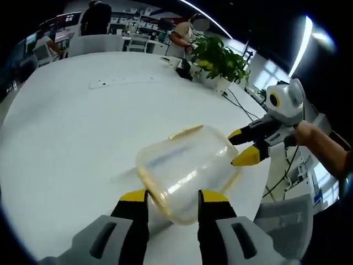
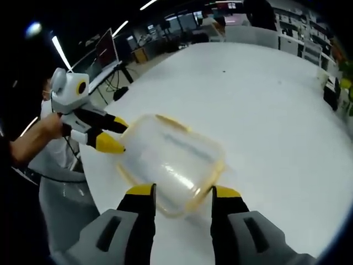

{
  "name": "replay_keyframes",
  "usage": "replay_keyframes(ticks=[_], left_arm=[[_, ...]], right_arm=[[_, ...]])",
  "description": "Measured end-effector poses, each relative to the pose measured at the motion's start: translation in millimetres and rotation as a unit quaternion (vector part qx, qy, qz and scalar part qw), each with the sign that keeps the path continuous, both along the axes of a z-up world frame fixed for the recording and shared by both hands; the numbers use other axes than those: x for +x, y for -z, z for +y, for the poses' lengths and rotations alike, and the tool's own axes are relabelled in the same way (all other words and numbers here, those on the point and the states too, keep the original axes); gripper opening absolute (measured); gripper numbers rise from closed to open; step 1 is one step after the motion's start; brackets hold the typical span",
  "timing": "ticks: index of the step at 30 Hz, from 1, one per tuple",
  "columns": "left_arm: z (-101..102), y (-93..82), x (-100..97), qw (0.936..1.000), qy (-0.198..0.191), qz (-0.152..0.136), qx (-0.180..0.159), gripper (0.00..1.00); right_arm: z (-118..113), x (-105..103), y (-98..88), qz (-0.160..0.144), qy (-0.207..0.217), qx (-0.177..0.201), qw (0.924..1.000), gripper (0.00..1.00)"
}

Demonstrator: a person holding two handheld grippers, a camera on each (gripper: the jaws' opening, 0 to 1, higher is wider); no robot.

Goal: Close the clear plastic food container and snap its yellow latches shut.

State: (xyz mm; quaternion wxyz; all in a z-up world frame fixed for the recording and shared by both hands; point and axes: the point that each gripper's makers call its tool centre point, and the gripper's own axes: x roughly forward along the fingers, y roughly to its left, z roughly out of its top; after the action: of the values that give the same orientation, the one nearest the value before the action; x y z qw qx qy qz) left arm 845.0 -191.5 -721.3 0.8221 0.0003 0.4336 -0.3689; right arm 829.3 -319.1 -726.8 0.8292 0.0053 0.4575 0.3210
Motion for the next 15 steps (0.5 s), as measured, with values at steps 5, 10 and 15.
replay_keyframes(ticks=[5, 10, 15], left_arm=[[-2.6, 0.0, -0.5, 1.0, 0.002, 0.0, 0.0, 0.28], [0.2, 1.1, -2.8, 1.0, 0.002, 0.0, -0.002, 0.28], [3.5, 0.8, -7.1, 1.0, -0.001, 0.0, -0.003, 0.28]], right_arm=[[-1.1, 0.3, -1.8, -0.003, 0.004, 0.003, 1.0, 0.36], [2.7, -2.2, -2.3, -0.002, 0.004, 0.004, 1.0, 0.36], [6.3, -7.0, -3.7, -0.004, 0.002, 0.007, 1.0, 0.36]])
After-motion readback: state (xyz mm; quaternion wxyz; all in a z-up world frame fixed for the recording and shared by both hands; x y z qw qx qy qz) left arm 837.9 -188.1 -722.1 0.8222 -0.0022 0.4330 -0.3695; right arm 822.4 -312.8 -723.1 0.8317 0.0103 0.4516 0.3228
